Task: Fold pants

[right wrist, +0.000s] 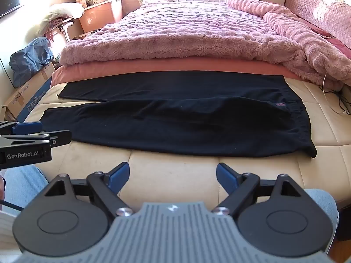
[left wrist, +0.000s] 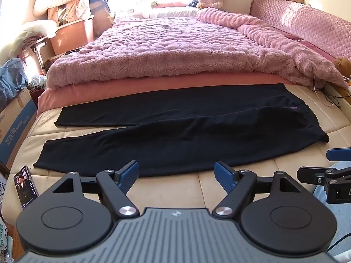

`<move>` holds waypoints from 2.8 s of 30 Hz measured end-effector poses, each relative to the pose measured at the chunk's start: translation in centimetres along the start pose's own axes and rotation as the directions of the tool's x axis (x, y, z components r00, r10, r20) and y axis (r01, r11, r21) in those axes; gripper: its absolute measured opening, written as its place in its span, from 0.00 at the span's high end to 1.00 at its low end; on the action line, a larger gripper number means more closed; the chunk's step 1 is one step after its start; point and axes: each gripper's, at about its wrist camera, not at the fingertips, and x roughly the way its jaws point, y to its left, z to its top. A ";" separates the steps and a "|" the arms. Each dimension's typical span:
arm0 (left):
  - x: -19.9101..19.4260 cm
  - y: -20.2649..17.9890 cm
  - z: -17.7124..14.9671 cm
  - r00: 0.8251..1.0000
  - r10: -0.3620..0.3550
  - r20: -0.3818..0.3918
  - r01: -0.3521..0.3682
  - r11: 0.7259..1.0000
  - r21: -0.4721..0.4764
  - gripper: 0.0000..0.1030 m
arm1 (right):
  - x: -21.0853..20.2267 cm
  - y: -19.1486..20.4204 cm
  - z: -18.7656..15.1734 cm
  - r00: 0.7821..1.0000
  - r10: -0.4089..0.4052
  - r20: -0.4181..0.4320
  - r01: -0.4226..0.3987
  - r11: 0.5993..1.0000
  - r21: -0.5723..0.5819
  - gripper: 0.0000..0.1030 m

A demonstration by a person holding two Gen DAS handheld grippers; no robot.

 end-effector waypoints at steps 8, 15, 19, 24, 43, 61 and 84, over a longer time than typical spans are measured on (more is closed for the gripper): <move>0.1 -0.2 -0.3 1.000 0.001 -0.006 -0.001 1.000 0.004 0.11 | -0.1 0.0 0.0 1.000 0.002 0.001 -0.002 1.000 0.000 0.20; 0.1 -0.4 -0.7 1.000 0.000 -0.011 0.000 1.000 0.002 0.11 | -0.1 0.1 -0.1 1.000 0.003 0.004 -0.003 1.000 0.000 0.20; 0.0 -0.2 -0.9 1.000 0.001 -0.011 -0.001 1.000 0.004 0.11 | -0.1 0.1 0.0 1.000 0.003 0.002 -0.003 1.000 -0.004 0.20; 0.1 -0.4 -1.4 1.000 0.002 -0.009 -0.002 1.000 0.002 0.11 | -0.2 0.3 0.1 1.000 0.001 0.004 -0.001 1.000 -0.005 0.20; 0.3 -0.2 -0.4 1.000 -0.001 -0.014 0.001 1.000 0.002 0.11 | -0.4 0.4 0.2 1.000 0.001 0.009 -0.001 1.000 -0.011 0.20; 0.2 0.0 -0.3 1.000 -0.004 -0.015 0.004 1.000 0.003 0.11 | -0.2 0.6 0.0 1.000 -0.002 0.010 0.002 1.000 -0.029 0.20; 0.2 0.0 -0.3 1.000 -0.005 -0.016 0.005 1.000 0.005 0.11 | 0.1 0.7 0.0 1.000 -0.004 0.004 0.004 1.000 -0.028 0.20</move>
